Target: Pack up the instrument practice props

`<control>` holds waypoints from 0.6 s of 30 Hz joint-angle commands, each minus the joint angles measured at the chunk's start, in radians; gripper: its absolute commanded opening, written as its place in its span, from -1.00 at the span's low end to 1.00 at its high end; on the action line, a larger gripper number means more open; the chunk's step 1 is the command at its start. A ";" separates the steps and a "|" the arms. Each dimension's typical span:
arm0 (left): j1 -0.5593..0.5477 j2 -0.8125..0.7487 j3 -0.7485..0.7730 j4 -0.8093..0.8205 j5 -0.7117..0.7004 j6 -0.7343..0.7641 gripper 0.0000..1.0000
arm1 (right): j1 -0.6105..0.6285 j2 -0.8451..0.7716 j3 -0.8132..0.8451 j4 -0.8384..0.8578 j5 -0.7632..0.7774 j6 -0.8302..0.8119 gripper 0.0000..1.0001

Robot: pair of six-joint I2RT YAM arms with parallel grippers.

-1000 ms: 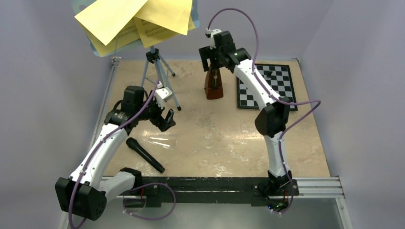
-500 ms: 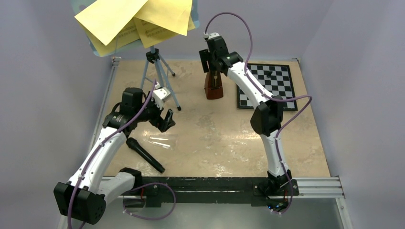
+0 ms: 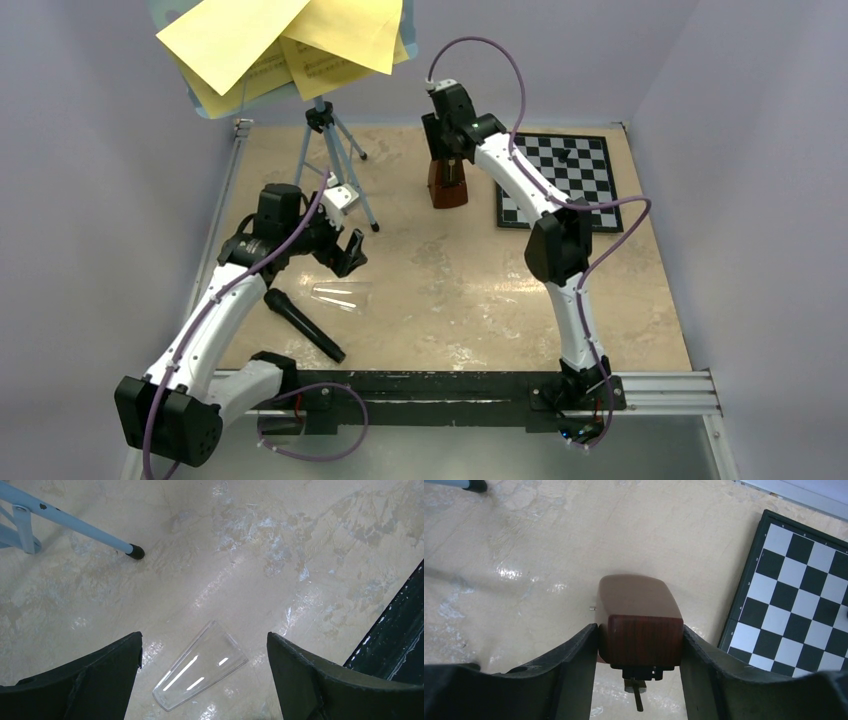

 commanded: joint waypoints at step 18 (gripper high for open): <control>-0.003 0.001 -0.025 -0.042 -0.020 0.186 0.99 | -0.004 -0.402 -0.512 0.199 -0.484 -0.331 -1.00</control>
